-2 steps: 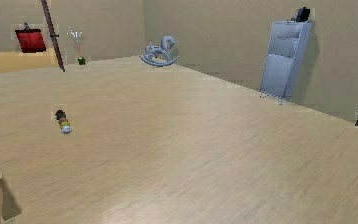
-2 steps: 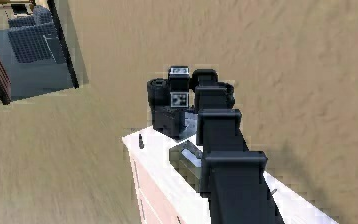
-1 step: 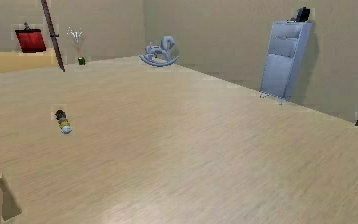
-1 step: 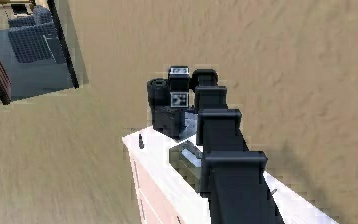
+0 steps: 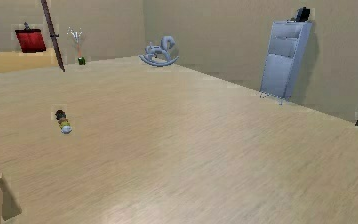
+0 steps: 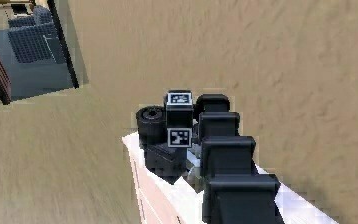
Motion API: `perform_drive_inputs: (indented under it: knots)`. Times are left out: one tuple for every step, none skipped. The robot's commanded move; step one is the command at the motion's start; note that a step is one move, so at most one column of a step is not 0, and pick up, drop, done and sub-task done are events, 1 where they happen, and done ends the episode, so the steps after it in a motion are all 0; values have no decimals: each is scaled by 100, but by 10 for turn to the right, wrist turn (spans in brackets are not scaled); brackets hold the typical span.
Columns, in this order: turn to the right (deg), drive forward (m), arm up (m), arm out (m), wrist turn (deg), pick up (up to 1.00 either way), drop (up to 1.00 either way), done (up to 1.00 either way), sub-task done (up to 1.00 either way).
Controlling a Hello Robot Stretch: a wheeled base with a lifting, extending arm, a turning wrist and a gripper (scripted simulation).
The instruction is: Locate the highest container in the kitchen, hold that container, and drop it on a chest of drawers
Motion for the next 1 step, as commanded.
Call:
perform_drive_inputs:
  knots:
    - [0,0,0,0,0,0,0,100,0]
